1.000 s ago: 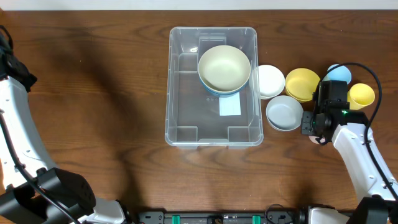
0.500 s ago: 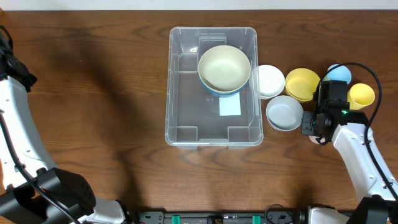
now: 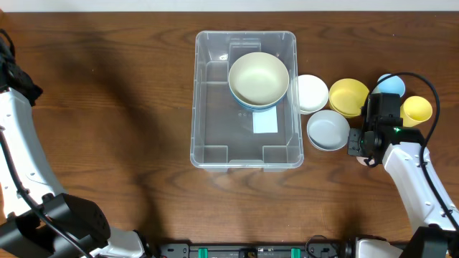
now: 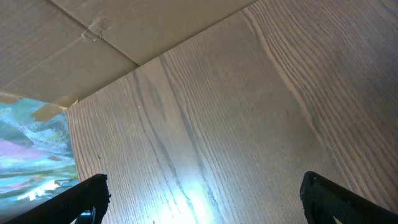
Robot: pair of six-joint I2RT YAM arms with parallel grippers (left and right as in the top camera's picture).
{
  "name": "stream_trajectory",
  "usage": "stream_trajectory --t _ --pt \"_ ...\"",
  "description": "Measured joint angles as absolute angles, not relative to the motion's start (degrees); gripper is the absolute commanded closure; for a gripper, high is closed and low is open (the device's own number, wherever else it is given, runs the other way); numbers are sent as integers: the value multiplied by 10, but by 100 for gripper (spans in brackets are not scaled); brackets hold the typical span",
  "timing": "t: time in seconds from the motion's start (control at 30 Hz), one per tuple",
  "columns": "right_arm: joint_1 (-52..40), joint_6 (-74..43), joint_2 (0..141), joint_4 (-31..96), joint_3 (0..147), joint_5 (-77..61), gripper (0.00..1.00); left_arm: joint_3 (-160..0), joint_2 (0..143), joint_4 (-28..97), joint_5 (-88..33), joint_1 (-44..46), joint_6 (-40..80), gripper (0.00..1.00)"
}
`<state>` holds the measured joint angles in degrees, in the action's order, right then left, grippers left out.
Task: Pack container
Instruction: 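Grasp the rim of the pink cup with the right gripper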
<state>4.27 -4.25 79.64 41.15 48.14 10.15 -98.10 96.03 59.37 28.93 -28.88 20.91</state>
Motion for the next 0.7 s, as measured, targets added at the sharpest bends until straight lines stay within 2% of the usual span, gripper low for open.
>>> stream_trajectory --t 0.23,0.7 --pt "43 -44 797 411 481 102 99 -981 960 594 289 -289 209 2" --pt "37 -48 797 453 493 102 99 -981 960 594 289 -289 209 2"
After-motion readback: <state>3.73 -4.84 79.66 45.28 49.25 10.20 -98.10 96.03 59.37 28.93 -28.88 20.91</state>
